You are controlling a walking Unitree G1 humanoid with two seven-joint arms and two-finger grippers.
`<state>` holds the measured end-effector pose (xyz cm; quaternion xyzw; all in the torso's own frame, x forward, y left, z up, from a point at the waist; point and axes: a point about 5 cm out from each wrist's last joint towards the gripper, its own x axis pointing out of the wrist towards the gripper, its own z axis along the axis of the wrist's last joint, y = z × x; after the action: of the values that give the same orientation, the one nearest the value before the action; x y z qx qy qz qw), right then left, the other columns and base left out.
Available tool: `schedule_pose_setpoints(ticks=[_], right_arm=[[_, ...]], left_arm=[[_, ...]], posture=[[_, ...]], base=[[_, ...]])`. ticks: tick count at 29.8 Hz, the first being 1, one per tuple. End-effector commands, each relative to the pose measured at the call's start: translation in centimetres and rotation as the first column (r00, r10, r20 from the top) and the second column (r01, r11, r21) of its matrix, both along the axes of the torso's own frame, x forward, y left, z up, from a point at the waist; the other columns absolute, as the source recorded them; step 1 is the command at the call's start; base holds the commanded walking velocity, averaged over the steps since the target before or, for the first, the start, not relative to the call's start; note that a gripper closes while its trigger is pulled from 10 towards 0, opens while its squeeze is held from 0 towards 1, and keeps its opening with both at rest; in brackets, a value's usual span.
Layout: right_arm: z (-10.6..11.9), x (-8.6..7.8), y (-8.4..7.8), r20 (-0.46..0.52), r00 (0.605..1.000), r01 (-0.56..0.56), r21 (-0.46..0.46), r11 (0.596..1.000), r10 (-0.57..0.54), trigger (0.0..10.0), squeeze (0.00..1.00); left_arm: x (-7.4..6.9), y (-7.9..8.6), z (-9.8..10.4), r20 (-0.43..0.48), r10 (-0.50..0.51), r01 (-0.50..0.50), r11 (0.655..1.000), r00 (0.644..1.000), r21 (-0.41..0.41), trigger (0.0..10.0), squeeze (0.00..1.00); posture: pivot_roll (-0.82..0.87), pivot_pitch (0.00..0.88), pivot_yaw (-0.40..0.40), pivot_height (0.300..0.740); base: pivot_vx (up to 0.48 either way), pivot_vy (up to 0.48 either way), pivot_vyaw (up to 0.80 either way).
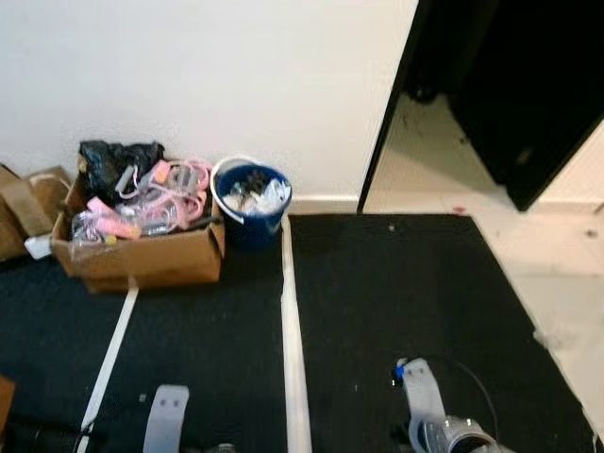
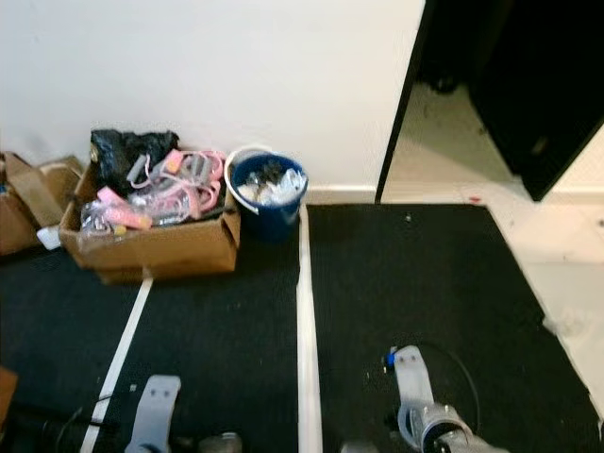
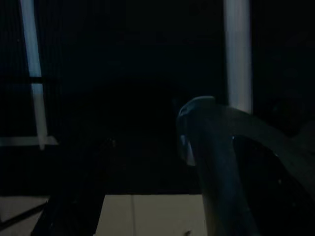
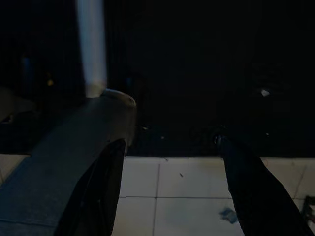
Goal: Picking trash to rubbish bin
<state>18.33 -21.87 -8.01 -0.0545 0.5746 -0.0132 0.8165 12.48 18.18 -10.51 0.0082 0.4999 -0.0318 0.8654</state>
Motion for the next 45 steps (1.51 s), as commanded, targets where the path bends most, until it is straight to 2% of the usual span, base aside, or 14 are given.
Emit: schedule_pose_setpoints(ticks=[1, 10, 18, 45], right_arm=[[-0.02, -0.06, -0.06, -0.001, 1.000, 0.016, 0.004, 1.000, -0.016, 10.0, 0.00], [-0.05, -0.10, 0.01, -0.003, 1.000, 0.024, 0.006, 1.000, -0.024, 10.0, 0.00], [-0.03, -0.06, 0.02, 0.001, 1.000, 0.020, 0.006, 1.000, -0.020, 10.0, 0.00], [0.06, 0.11, -0.15, 0.017, 1.000, 0.015, -0.004, 1.000, -0.014, 10.0, 0.00]], left_arm=[[-2.05, -0.67, -0.75, -0.088, -0.015, 0.013, 1.000, 0.996, -0.022, 10.0, 0.00], [-1.91, -0.56, -0.69, -0.083, -0.017, 0.015, 1.000, 0.996, -0.022, 10.0, 0.00], [-1.77, -0.68, -0.67, -0.079, -0.019, 0.017, 1.000, 0.997, -0.026, 10.0, 0.00], [-1.94, -0.89, -0.74, -0.089, -0.030, 0.028, 0.999, 0.996, -0.020, 10.0, 0.00]], posture=[[0.03, 0.057, -0.006, 0.740], [0.03, 0.057, -0.006, 0.740], [0.03, 0.057, -0.006, 0.740], [0.01, 0.052, -0.012, 0.740]], base=[[0.000, -0.469, 0.00], [0.000, -0.470, 0.00], [0.000, -0.470, -0.66], [0.000, -0.469, 0.00]])
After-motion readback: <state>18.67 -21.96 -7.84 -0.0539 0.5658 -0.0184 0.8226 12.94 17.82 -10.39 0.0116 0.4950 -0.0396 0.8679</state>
